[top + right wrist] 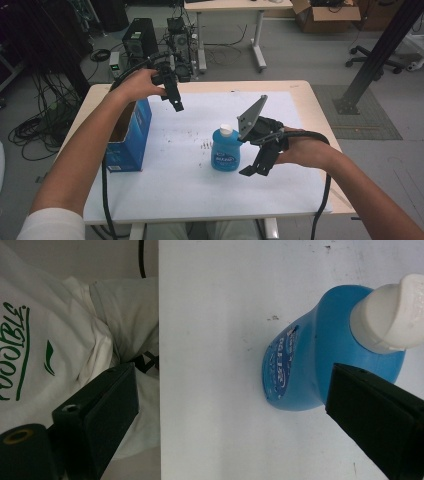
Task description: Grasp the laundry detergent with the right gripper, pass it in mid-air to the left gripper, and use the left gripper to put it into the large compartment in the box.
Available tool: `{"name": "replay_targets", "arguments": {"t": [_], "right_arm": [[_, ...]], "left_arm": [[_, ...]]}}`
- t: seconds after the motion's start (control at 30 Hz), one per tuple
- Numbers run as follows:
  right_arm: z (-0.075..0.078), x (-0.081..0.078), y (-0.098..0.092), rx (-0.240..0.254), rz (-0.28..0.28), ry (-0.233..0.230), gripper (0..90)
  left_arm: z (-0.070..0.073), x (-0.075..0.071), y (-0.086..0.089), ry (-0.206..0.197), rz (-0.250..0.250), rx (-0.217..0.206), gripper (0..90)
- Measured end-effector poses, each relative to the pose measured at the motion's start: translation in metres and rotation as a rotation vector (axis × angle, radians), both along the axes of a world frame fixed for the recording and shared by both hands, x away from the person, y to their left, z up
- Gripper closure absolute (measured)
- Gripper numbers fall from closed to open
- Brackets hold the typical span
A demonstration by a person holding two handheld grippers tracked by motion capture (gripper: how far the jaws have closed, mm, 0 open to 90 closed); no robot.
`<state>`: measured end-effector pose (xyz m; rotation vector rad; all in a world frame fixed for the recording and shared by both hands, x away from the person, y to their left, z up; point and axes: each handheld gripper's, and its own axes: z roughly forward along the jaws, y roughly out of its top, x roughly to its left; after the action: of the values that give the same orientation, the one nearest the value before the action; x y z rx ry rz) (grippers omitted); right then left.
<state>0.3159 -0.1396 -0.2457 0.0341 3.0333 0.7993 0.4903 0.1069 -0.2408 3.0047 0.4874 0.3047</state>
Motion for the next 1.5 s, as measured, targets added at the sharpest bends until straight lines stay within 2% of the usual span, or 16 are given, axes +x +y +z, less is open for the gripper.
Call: {"name": "replay_targets", "arguments": {"t": [0.57, 1.0, 1.13, 1.5], "right_arm": [[0.006, 0.007, -0.01, 0.017, -0.015, -0.018, 6.5], [0.007, 0.029, -0.032, 0.064, -0.071, -0.024, 6.4], [0.004, 0.039, -0.039, 0.091, -0.081, -0.023, 6.1], [-0.012, 0.052, -0.048, 0.108, -0.094, -0.009, 6.2]], "left_arm": [[0.006, -0.01, -0.002, -0.015, -0.015, -0.002, 5.7], [0.01, -0.015, -0.001, -0.028, -0.021, -0.018, 5.6], [0.011, -0.016, -0.002, -0.031, -0.029, -0.014, 5.7], [0.01, -0.018, -0.004, -0.027, -0.034, -0.005, 5.7]]}}
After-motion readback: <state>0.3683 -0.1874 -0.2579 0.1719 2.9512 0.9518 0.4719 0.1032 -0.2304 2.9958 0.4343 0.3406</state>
